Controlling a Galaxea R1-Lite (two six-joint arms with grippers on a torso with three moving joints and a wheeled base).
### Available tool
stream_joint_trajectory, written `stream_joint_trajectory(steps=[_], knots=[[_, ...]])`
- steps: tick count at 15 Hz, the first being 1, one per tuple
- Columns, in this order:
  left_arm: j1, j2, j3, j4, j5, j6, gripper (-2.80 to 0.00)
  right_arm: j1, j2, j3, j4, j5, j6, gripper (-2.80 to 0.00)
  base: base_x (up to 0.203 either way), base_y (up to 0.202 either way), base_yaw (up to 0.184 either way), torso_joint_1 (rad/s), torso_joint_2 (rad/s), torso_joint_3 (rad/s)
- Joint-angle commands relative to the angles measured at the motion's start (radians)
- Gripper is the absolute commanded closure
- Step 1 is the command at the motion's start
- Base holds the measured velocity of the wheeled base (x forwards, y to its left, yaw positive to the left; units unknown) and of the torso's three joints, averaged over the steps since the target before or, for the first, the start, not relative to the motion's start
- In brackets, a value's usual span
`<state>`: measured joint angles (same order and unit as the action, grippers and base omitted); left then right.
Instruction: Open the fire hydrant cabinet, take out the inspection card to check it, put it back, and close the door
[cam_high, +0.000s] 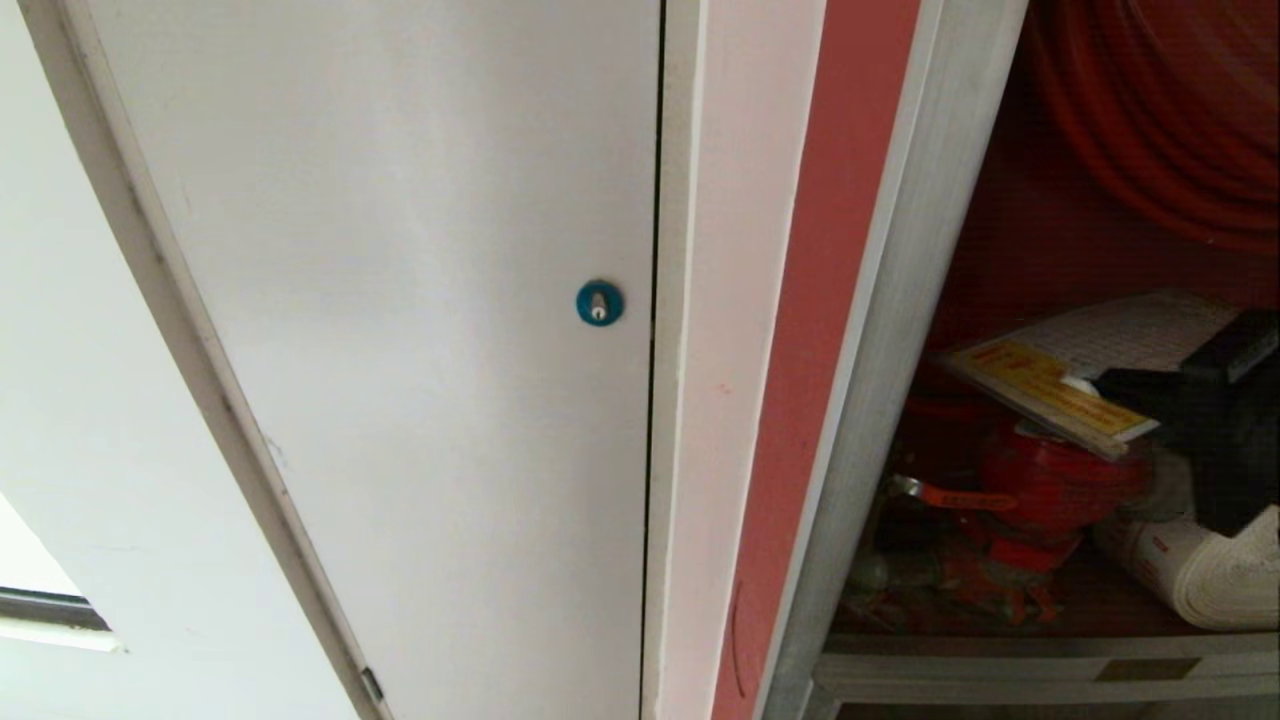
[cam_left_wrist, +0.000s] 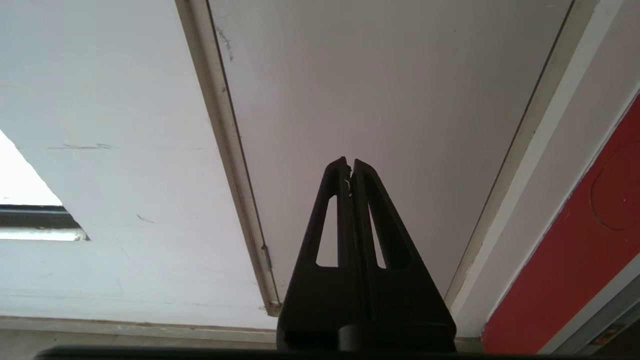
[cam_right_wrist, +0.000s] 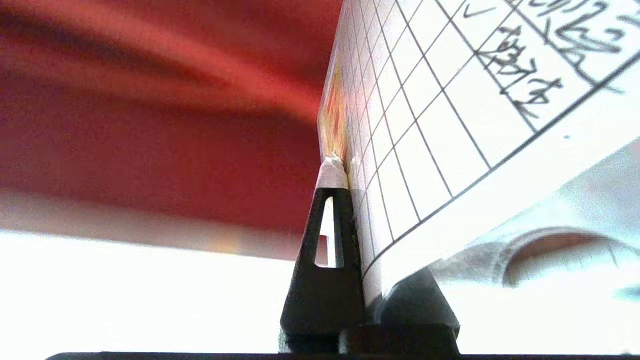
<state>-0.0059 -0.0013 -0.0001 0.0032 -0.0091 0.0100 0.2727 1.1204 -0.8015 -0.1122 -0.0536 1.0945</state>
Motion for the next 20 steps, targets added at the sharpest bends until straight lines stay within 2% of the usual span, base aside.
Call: stream_joint_trajectory(steps=[1,5,10,13,17,19,20], knots=[[0.0,0.001,0.0,0.0,0.0,0.001,0.0,0.011,-0.122,-0.001,0.068,0.034,0.001,0.0,0.0,0.0,0.0,0.0,0.0,0.0],[0.0,0.001,0.0,0.0,0.0,-0.001,0.0,0.017,-0.377,-0.018,0.315,0.261,-0.142,0.0,0.0,0.0,0.0,0.0,0.0,0.0],[0.0,0.001,0.0,0.0,0.0,0.001,0.0,0.019,-0.511,-0.036,0.593,0.46,-0.494,0.0,0.0,0.0,0.0,0.0,0.0,0.0],[0.0,0.001,0.0,0.0,0.0,0.001,0.0,0.02,-0.512,-0.014,0.683,0.536,-0.802,0.0,0.0,0.0,0.0,0.0,0.0,0.0],[0.0,0.001,0.0,0.0,0.0,0.001,0.0,0.02,-0.431,0.046,0.74,0.589,-1.3,0.0,0.0,0.0,0.0,0.0,0.0,0.0],[0.0,0.0,0.0,0.0,0.0,0.0,0.0,0.022,-0.384,0.055,0.742,0.613,-1.472,0.0,0.0,0.0,0.0,0.0,0.0,0.0],[0.0,0.0,0.0,0.0,0.0,0.0,0.0,0.036,-0.366,0.049,0.734,0.625,-1.495,0.0,0.0,0.0,0.0,0.0,0.0,0.0]])
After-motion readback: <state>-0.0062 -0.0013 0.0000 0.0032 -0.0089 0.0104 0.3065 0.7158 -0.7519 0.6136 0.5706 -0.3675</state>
